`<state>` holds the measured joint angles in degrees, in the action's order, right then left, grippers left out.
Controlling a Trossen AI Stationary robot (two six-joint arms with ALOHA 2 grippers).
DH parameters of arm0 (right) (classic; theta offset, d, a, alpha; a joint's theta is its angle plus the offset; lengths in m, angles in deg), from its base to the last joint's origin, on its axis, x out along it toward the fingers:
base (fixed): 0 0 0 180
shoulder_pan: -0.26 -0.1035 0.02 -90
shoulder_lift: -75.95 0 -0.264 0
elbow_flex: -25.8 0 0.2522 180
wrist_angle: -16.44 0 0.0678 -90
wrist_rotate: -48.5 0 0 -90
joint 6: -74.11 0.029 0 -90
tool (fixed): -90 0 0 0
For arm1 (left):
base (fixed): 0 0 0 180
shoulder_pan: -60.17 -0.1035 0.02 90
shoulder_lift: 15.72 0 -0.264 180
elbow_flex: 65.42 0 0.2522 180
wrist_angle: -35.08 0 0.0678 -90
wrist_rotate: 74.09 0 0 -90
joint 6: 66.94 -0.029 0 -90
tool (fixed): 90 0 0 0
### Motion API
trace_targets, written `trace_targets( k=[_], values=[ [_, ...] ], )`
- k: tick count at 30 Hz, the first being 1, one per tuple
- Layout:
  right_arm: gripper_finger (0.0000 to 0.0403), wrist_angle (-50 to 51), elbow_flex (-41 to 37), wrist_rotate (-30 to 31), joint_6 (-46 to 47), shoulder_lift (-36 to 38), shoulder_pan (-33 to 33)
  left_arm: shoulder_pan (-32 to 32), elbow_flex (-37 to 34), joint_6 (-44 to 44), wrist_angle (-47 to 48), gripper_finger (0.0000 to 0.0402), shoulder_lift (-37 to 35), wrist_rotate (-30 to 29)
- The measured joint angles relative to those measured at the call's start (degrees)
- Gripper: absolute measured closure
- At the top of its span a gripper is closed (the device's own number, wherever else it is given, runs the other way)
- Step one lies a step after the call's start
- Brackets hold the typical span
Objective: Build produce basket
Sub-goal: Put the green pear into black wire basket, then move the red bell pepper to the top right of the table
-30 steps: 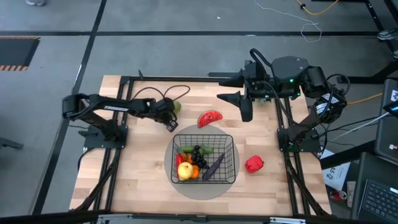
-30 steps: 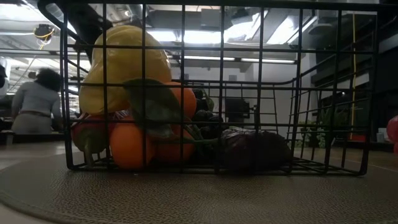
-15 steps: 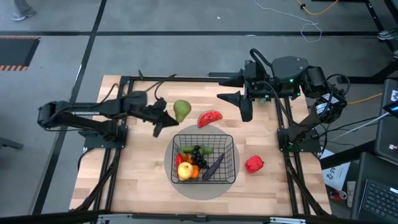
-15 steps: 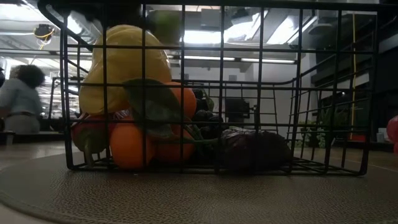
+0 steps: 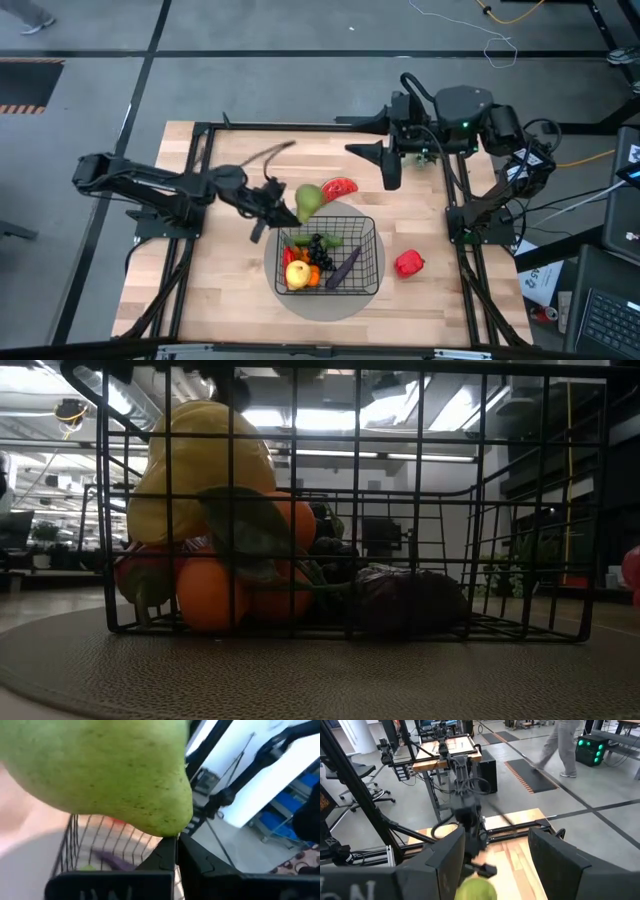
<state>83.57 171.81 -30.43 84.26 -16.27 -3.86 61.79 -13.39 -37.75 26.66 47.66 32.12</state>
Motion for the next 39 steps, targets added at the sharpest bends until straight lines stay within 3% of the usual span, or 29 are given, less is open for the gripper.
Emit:
trace_targets(
  k=[7, 16, 29, 35, 39],
  values=[
    [0.0183, 0.1, 0.0, -0.1, 0.0, -0.9, 0.0, 2.3, 4.0, 2.6, -1.6, 0.0401, 8.6, 4.3],
    [0.0183, 1.4, 0.0, -0.1, 1.7, -1.3, -0.1, 3.3, 15.7, -0.2, 6.9, 0.0397, 17.8, 7.7],
    [0.0182, 4.9, 0.0, -0.1, 1.6, -1.3, -0.1, 3.3, 17.3, 1.8, 11.0, 0.0279, 18.2, 6.7],
    [0.0183, 6.6, 0.0, -0.1, 2.3, -1.3, -0.1, 2.5, 17.3, 1.8, 11.0, 0.0266, 18.2, 5.7],
    [0.0183, 11.0, 0.0, 0.9, 5.1, -1.3, -0.2, 0.0, 17.3, 4.9, 11.4, 0.0268, 17.2, 9.2]
  ],
)
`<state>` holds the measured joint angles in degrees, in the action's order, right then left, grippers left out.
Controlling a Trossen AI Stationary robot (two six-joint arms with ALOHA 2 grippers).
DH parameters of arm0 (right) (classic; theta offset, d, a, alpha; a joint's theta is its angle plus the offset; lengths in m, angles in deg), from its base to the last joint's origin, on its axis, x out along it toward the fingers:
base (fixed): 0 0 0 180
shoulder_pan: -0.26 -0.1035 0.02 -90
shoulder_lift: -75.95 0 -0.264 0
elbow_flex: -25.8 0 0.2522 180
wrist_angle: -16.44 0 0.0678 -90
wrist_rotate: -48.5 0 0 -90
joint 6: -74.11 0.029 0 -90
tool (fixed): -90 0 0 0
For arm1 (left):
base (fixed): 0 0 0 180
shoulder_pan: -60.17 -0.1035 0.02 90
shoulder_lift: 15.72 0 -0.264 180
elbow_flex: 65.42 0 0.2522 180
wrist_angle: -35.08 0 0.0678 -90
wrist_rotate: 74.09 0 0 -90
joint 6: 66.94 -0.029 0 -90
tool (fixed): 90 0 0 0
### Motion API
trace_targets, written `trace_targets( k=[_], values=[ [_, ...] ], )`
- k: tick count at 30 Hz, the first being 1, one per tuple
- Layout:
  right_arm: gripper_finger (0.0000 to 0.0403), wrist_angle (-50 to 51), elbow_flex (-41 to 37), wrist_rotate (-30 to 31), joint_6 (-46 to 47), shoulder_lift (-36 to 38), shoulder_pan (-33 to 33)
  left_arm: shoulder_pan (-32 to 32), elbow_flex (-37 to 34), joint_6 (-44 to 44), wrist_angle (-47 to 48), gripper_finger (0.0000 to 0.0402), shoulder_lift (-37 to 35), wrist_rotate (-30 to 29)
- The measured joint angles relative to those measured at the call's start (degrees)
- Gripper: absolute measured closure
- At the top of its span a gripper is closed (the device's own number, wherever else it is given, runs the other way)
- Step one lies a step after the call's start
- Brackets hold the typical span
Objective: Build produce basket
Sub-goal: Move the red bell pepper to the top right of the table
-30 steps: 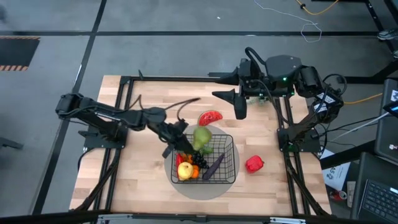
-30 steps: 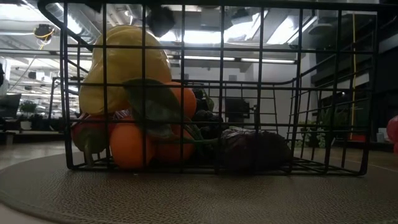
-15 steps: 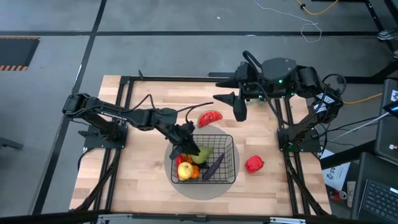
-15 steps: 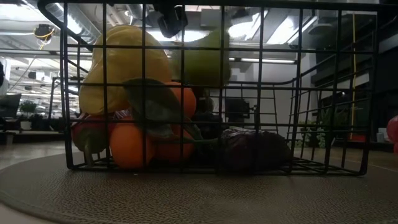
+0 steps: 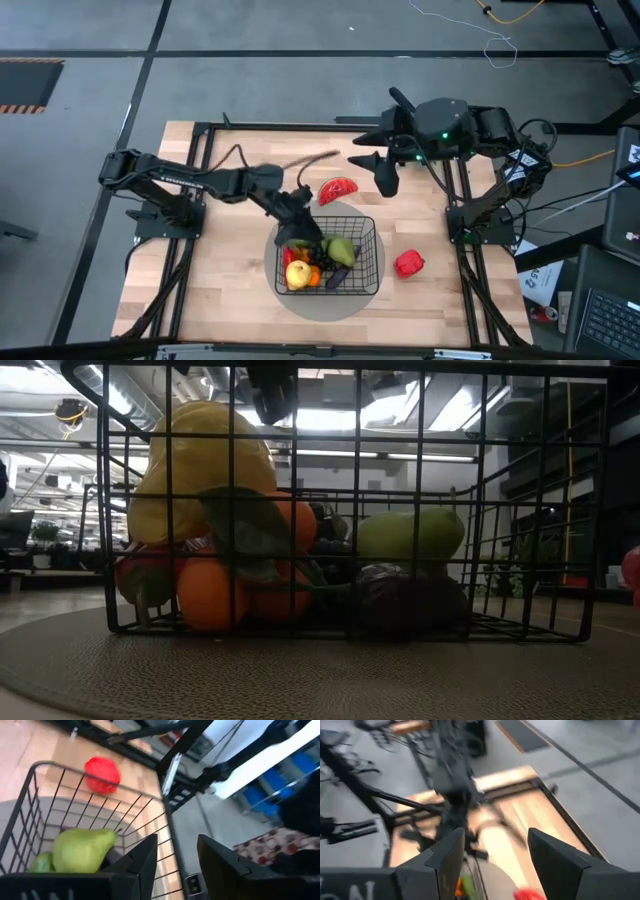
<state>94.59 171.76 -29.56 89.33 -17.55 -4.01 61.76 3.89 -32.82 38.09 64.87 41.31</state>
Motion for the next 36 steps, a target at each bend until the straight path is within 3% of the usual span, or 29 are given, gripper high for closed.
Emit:
trace_targets(
  k=[7, 11, 13, 23, 31, 36],
  values=[
    [0.0183, 14.0, 0.0, 13.2, 9.8, 0.5, 0.0, -5.0, 0.0, 1.8, 0.0, 0.0268, -5.4, 5.0],
    [0.0183, 25.6, -0.2, 21.8, 21.9, 0.6, 0.0, -6.7, 0.0, 1.8, 1.0, 0.0268, -7.4, 5.2],
    [0.0183, 25.1, -2.9, 24.4, 26.6, 1.3, 0.0, -7.1, 0.0, 1.8, 1.3, 0.0268, -7.6, 5.2],
    [0.0183, 25.7, -14.8, 23.5, 33.8, 2.1, 0.9, -7.5, 0.0, 0.4, 8.5, 0.0268, -7.6, 5.2],
    [0.0183, 25.5, -13.6, 20.3, 29.4, 4.7, 5.6, -9.2, 0.0, -0.2, 10.0, 0.0268, -7.6, 5.7],
    [0.0183, 25.6, -13.7, 18.3, 32.6, 9.2, 6.3, -10.7, 0.0, -0.2, 11.7, 0.0268, -8.8, 6.1]
  ],
)
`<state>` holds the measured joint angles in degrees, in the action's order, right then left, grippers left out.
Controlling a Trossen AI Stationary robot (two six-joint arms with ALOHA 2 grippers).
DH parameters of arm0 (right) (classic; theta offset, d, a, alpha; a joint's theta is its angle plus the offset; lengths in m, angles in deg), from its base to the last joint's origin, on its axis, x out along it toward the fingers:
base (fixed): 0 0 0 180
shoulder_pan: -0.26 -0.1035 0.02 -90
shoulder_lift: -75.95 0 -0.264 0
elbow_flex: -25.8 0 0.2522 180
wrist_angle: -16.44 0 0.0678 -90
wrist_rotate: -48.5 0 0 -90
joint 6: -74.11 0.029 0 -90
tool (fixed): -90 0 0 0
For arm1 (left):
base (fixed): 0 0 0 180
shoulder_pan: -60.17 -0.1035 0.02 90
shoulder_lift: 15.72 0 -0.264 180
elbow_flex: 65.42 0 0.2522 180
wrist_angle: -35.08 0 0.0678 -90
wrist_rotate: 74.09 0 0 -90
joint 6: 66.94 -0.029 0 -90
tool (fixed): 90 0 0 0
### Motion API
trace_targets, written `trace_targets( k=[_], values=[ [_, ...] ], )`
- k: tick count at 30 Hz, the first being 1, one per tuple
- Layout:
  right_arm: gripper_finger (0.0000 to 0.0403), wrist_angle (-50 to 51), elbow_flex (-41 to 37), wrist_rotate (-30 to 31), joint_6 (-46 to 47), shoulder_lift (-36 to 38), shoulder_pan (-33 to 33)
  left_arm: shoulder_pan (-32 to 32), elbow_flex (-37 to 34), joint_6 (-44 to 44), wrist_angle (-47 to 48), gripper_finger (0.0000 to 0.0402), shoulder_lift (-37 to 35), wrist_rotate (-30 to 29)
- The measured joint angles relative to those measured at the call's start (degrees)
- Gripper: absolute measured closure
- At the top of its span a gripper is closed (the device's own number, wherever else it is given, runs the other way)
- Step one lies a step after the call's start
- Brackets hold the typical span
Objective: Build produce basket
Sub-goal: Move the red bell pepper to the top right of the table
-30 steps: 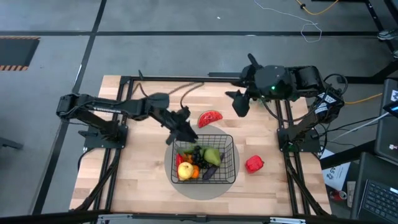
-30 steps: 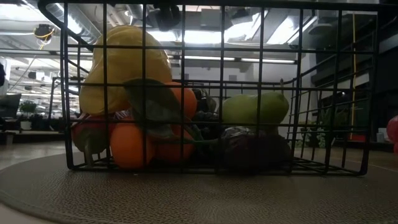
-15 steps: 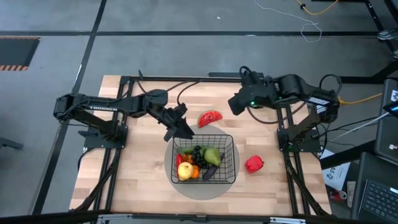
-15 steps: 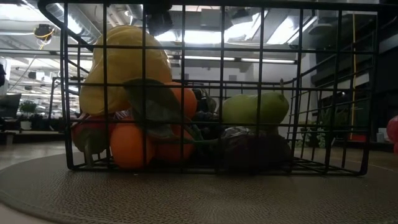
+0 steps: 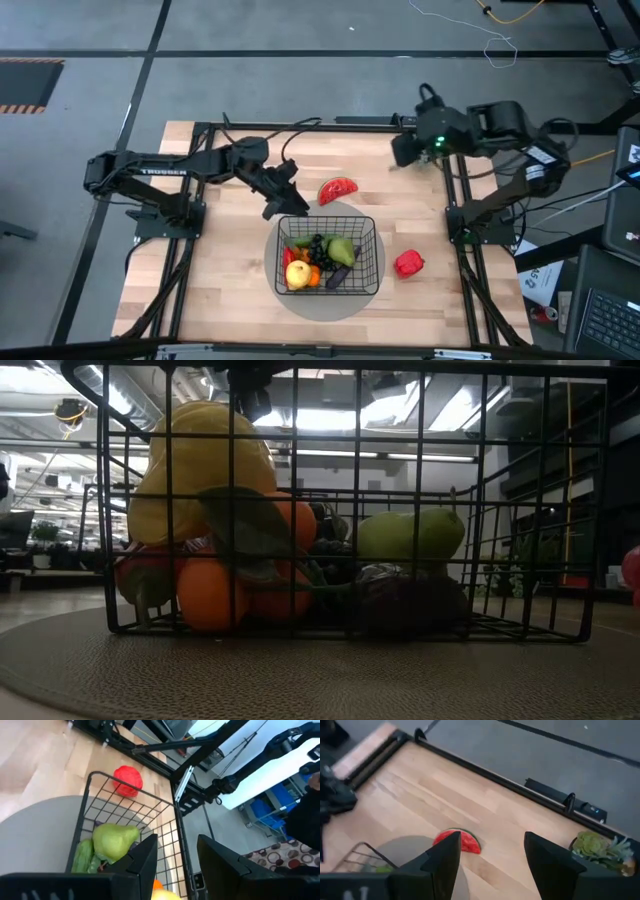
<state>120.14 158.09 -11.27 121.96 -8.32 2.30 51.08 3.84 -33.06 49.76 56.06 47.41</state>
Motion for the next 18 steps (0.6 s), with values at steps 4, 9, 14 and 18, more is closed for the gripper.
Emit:
trace_targets(
  k=[4, 9, 14, 18],
  values=[
    [0.0183, 0.0, -3.6, 0.1, 3.6, 3.8, 0.0, -0.2, -0.1, -0.3, 1.8, 0.0268, 0.3, 0.1],
    [0.0183, 0.0, -14.9, -1.8, 9.8, 9.7, 0.0, -1.2, 0.0, -2.3, 1.5, 0.0268, 0.2, 1.5],
    [0.0183, 0.2, -29.9, -15.2, 23.5, 15.8, -0.2, -2.4, 0.0, -2.6, 1.5, 0.0268, 0.2, 2.2],
    [0.0183, 0.2, -41.1, -23.1, 34.0, 18.5, -2.3, -3.3, 0.0, -2.6, 1.4, 0.0268, 0.2, 1.1]
  ],
)
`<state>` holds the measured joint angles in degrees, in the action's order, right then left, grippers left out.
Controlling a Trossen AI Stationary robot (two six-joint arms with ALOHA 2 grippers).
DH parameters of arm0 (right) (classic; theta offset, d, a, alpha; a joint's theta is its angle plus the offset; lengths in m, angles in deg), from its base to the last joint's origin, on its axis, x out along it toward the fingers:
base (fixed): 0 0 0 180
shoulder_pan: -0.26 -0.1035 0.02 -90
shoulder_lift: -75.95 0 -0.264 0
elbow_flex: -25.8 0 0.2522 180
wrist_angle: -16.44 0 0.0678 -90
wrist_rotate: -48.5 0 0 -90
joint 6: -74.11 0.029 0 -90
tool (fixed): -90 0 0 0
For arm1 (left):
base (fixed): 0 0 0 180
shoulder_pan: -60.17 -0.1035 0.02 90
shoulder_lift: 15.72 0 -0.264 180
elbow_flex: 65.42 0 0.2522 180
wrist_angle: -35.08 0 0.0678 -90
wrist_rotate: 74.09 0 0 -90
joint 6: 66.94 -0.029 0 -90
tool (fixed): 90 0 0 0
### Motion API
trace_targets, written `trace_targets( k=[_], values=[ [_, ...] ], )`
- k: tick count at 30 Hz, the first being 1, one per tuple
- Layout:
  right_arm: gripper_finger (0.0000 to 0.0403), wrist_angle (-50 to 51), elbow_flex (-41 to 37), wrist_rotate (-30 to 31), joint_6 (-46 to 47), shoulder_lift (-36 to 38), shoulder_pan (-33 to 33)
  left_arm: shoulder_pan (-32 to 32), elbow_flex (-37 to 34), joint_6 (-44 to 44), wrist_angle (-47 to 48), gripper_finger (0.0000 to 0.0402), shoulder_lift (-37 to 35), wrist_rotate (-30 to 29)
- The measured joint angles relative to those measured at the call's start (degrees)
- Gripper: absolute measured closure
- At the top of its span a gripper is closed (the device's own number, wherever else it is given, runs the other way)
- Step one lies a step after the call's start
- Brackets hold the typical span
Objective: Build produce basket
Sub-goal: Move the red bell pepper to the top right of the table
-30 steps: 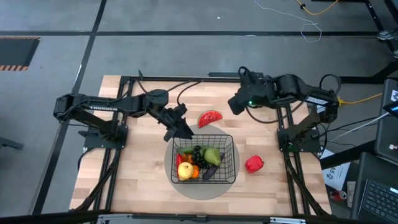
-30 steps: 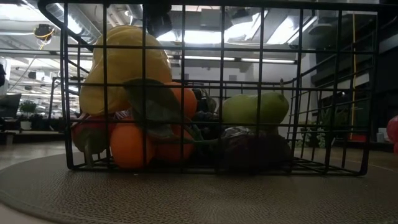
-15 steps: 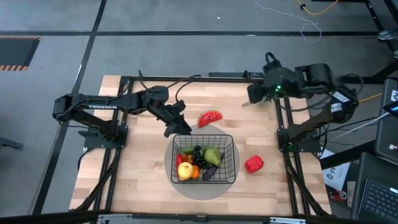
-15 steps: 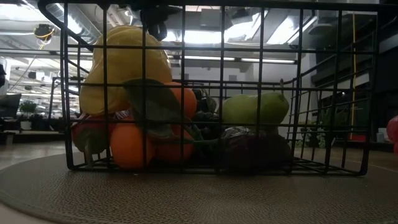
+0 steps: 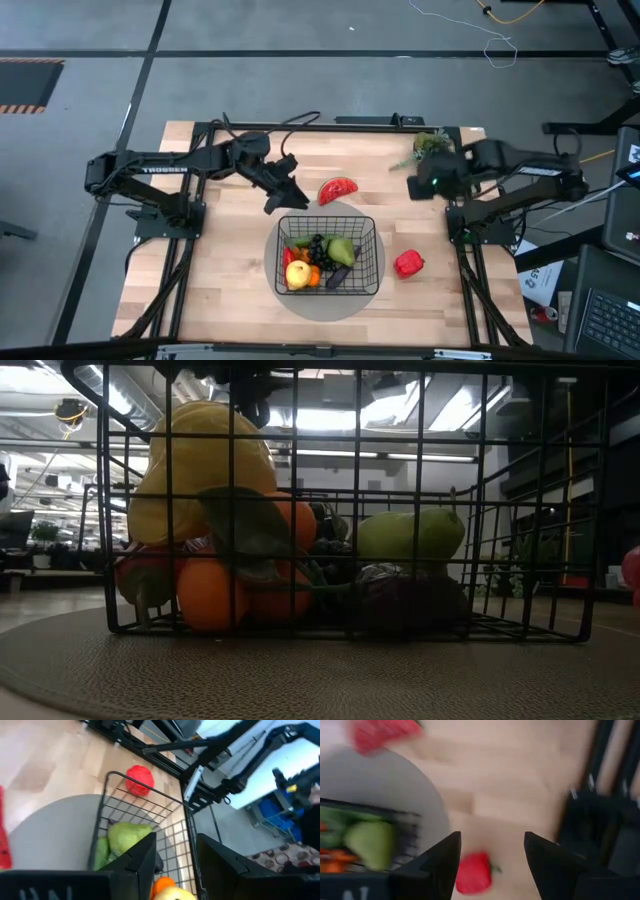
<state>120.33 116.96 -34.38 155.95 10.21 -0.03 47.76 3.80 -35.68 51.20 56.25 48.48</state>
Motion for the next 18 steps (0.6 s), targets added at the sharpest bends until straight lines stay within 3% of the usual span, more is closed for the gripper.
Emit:
trace_targets(
  k=[6, 12, 18],
  values=[
    [0.0183, -0.7, -12.3, -15.7, 9.1, 0.3, -4.0, -1.1, 0.0, 0.1, 0.0, 0.0268, 0.0, -2.4],
    [0.0183, -9.4, -22.3, -33.8, 12.4, 0.3, -10.8, -1.2, 0.0, 0.1, 0.2, 0.0268, 0.0, -2.4],
    [0.0183, -31.5, -31.1, -34.1, 15.9, 0.2, -16.2, -1.2, 0.0, 0.1, 0.2, 0.0268, 0.0, -3.0]
  ],
)
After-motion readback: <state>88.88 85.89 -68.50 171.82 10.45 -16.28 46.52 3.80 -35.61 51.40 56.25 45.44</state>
